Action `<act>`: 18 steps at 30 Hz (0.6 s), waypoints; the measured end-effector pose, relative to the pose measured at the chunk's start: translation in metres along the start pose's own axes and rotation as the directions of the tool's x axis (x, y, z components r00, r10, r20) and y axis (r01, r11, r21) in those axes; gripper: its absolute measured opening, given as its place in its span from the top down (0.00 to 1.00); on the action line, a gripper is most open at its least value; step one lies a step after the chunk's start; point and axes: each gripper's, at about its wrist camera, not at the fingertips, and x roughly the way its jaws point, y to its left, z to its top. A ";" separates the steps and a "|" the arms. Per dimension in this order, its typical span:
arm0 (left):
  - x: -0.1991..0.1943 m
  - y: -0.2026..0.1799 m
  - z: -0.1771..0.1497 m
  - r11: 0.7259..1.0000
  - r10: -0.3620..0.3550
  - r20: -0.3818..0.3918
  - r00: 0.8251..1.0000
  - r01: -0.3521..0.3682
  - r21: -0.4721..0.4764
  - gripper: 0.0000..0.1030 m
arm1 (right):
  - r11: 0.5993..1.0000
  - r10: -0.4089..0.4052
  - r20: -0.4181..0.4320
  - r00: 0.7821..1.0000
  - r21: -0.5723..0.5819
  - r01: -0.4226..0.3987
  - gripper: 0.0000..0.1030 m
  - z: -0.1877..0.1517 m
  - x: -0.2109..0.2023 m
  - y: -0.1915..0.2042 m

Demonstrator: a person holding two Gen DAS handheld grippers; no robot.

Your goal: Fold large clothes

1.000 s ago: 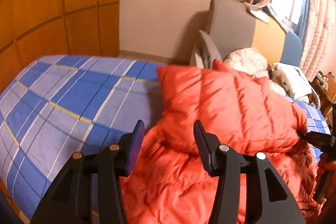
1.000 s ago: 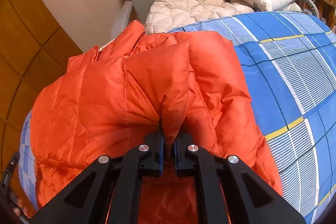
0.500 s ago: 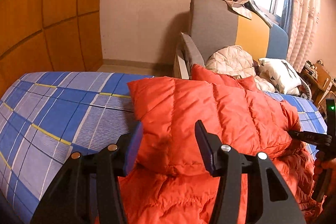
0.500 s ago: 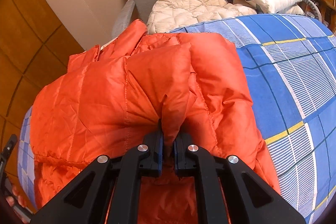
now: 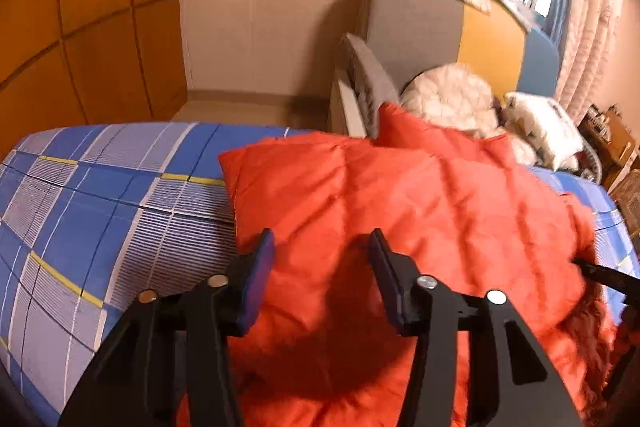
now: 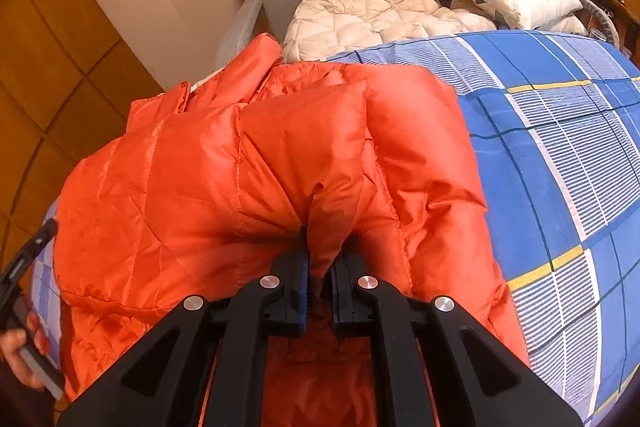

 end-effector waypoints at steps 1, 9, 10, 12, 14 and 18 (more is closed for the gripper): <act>0.007 0.001 0.001 1.000 0.013 -0.012 1.000 -0.013 0.004 0.59 | 1.000 0.002 -0.001 1.000 -0.002 -0.002 0.94 0.000 0.001 0.000; 0.036 0.009 -0.017 0.998 0.061 -0.054 0.997 -0.060 0.016 0.60 | 1.000 0.005 -0.013 1.000 0.002 -0.005 0.94 0.000 0.008 -0.004; 0.040 0.010 -0.018 0.998 0.058 -0.062 0.996 -0.057 0.008 0.60 | 1.000 0.001 -0.011 1.000 -0.002 -0.001 0.94 -0.002 0.009 -0.003; 0.044 0.011 -0.019 0.998 0.065 -0.066 0.996 -0.064 0.009 0.60 | 1.000 -0.004 -0.009 1.000 -0.009 0.004 0.94 -0.005 0.011 -0.003; 0.048 0.012 -0.021 0.998 0.070 -0.066 0.995 -0.069 0.013 0.59 | 1.000 0.001 -0.012 1.000 0.003 -0.001 0.94 -0.005 0.014 -0.005; 0.048 0.017 -0.020 0.997 0.071 -0.077 0.994 -0.072 -0.006 0.58 | 0.999 0.015 -0.033 0.999 0.049 -0.014 0.93 -0.003 0.016 -0.007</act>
